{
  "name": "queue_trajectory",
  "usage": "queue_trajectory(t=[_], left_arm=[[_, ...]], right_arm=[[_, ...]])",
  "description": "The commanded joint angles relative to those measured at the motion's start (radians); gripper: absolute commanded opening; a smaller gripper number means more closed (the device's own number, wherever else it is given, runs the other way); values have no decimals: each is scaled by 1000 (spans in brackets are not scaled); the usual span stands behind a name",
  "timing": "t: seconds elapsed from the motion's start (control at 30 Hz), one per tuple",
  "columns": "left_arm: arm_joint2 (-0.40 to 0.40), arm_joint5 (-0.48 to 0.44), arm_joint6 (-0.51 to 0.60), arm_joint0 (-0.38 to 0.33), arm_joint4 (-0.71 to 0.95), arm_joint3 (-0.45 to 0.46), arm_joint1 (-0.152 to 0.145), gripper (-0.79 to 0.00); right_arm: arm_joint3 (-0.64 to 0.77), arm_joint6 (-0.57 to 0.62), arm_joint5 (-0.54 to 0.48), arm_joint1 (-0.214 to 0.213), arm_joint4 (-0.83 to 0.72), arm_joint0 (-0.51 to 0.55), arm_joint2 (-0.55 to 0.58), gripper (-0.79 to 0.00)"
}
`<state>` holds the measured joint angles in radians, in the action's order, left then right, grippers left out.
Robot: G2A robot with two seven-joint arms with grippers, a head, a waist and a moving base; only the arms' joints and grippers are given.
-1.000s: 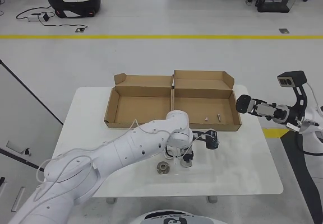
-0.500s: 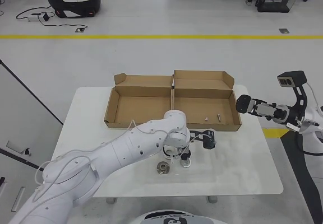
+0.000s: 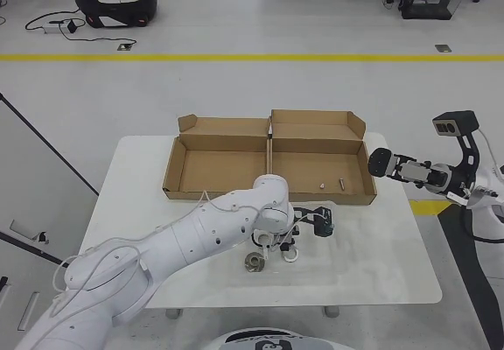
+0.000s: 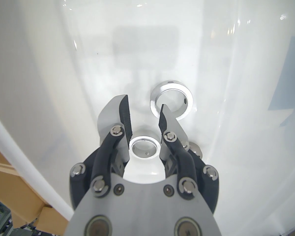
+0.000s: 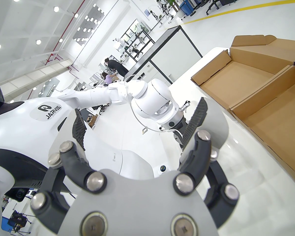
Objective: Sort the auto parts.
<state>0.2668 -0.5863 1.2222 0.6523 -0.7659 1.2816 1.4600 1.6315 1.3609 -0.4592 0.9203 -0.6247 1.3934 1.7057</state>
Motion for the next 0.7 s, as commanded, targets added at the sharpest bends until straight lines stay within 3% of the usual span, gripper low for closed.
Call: queue_trajectory(t=[0.0, 0.67], left_arm=[[-2, -4, 5, 3, 1, 3, 1, -456], [-15, -13, -1, 10, -3, -18, 10, -477]], right_arm=[[0, 0, 0, 0, 0, 0, 0, 0], [0, 0, 0, 0, 0, 0, 0, 0]])
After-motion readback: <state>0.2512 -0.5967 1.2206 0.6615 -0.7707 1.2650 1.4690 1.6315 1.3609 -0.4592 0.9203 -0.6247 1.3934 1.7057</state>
